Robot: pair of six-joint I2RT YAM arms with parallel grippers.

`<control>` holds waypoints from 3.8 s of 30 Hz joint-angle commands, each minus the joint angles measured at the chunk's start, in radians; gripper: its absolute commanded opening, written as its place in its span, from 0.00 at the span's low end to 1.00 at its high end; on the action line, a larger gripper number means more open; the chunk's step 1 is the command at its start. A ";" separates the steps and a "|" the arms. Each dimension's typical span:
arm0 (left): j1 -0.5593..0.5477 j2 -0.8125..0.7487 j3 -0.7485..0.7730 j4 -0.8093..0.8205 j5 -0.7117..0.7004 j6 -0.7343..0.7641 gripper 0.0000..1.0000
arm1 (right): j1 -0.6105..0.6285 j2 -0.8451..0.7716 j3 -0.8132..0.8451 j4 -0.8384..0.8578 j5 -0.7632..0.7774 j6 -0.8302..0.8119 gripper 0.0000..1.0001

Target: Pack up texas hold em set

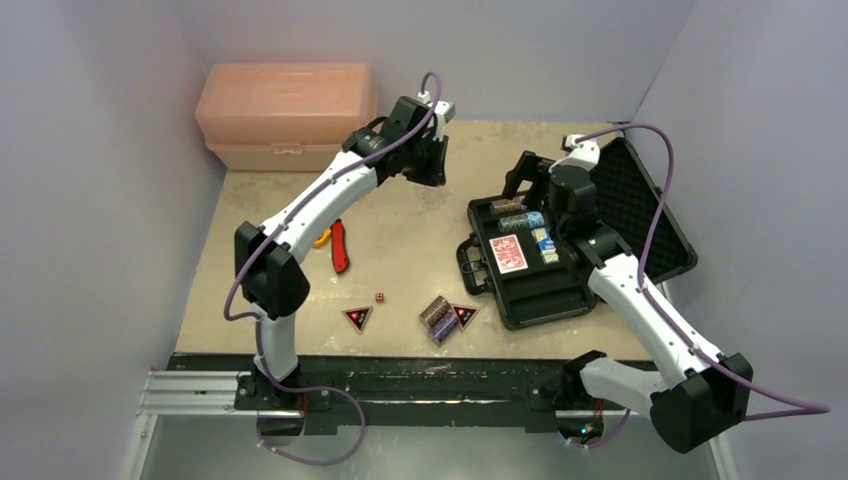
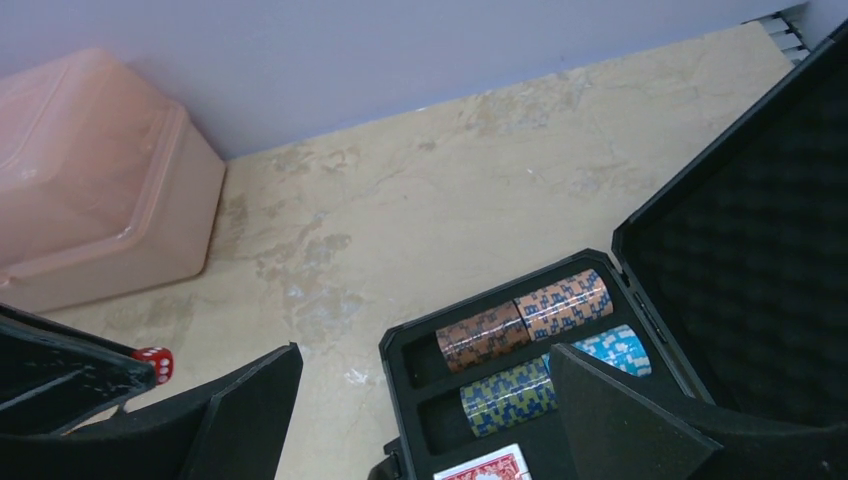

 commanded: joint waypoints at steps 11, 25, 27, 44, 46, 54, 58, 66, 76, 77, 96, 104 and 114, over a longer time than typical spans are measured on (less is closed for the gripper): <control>-0.006 0.264 0.216 0.189 0.183 -0.173 0.00 | -0.003 -0.043 0.162 -0.105 0.243 0.163 0.99; -0.011 0.367 0.187 0.332 0.233 -0.249 0.00 | -0.004 -0.078 0.138 -0.097 0.278 0.134 0.99; -0.012 0.385 0.189 0.334 0.236 -0.263 0.00 | -0.005 -0.080 0.139 -0.106 0.299 0.121 0.99; -0.048 0.408 0.111 0.363 0.191 -0.298 0.00 | -0.004 -0.081 0.104 -0.054 0.270 0.045 0.99; -0.050 0.418 0.120 0.353 0.191 -0.298 0.00 | -0.003 -0.085 0.100 -0.055 0.268 0.044 0.99; -0.049 0.444 0.148 0.341 0.173 -0.279 0.00 | -0.004 -0.075 0.097 -0.038 0.236 0.032 0.99; -0.050 0.457 0.153 0.335 0.171 -0.274 0.00 | -0.004 -0.061 0.100 -0.036 0.225 0.032 0.99; -0.049 0.486 0.177 0.320 0.172 -0.270 0.00 | -0.004 -0.049 0.094 -0.032 0.223 0.026 0.99; -0.049 0.508 0.195 0.329 0.172 -0.267 0.00 | -0.003 -0.036 0.090 -0.021 0.234 0.015 0.99; -0.049 0.507 0.195 0.328 0.171 -0.268 0.00 | -0.004 -0.034 0.090 -0.021 0.232 0.015 0.99; -0.048 0.449 0.140 0.329 0.155 -0.245 0.57 | -0.005 -0.033 0.090 -0.022 0.233 0.012 0.99; -0.048 0.329 0.048 0.357 0.141 -0.186 0.82 | -0.004 -0.058 0.083 -0.006 0.180 0.012 0.99; -0.047 0.113 -0.121 0.384 0.035 -0.101 0.86 | -0.004 -0.064 0.091 -0.002 0.149 0.017 0.99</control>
